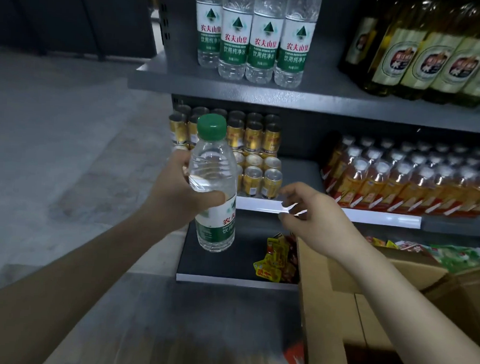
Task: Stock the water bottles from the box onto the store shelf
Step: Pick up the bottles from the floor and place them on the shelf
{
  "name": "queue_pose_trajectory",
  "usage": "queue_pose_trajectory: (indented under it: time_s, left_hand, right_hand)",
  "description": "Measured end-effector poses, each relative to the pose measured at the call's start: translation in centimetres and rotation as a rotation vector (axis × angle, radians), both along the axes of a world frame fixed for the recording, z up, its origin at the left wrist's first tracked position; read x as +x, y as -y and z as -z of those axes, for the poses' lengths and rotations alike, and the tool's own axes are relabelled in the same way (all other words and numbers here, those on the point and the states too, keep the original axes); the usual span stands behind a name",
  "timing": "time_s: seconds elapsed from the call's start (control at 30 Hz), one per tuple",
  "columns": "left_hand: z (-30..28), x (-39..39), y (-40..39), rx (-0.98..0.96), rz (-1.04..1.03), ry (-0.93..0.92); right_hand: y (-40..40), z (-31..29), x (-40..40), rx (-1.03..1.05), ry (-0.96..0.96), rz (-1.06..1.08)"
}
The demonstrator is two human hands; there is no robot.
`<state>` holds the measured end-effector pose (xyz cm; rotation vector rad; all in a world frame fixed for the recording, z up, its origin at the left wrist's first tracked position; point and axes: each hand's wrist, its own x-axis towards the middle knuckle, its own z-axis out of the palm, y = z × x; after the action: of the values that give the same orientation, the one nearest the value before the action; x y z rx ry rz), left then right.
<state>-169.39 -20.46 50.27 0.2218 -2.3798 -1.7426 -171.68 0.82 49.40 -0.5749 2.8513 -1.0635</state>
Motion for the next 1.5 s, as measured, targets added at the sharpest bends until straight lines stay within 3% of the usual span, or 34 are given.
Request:
queue_pose_trajectory:
  time_s: [0.8, 1.5]
  left_hand:
    - [-10.5, -15.1, 6.9, -0.027, 0.086, -0.154]
    - [-16.2, -24.4, 8.7, -0.001, -0.011, -0.349]
  right_hand:
    - [7.9, -9.5, -15.9, -0.149, -0.134, 0.024]
    - [10.0, -14.1, -25.8, -0.121, -0.121, -0.192]
